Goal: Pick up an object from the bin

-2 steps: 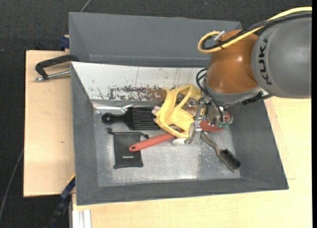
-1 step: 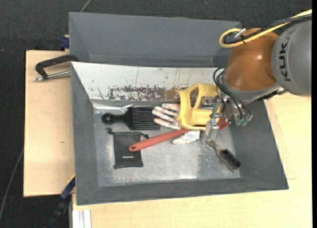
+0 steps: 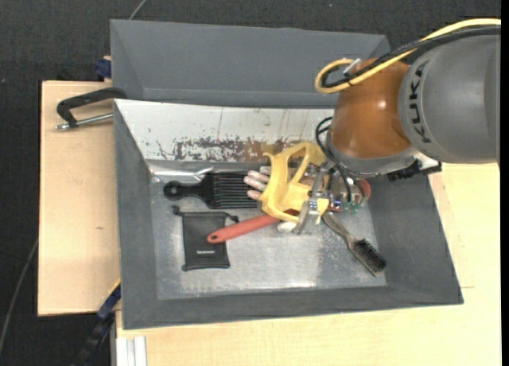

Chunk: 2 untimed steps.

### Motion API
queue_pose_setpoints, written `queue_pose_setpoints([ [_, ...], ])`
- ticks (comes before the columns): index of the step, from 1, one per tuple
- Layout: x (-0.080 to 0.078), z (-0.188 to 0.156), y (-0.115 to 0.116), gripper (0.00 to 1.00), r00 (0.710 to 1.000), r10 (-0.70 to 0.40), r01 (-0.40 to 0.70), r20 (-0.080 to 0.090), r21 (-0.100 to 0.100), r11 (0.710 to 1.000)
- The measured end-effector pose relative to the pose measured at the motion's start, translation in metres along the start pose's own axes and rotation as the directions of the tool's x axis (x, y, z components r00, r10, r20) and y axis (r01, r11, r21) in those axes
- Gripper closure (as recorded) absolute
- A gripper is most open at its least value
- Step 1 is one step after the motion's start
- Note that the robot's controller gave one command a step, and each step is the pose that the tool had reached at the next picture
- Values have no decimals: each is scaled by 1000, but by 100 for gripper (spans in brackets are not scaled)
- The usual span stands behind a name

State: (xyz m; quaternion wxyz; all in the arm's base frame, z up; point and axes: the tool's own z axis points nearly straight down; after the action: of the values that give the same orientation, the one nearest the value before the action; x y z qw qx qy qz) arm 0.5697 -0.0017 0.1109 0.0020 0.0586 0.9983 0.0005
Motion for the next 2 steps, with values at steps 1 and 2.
queue_pose_setpoints([
  [1,-20,29,23,0,995,-101,101,6,-2,995],
  [2,3,40,18,100,970,241,-241,-2,-4,970],
])
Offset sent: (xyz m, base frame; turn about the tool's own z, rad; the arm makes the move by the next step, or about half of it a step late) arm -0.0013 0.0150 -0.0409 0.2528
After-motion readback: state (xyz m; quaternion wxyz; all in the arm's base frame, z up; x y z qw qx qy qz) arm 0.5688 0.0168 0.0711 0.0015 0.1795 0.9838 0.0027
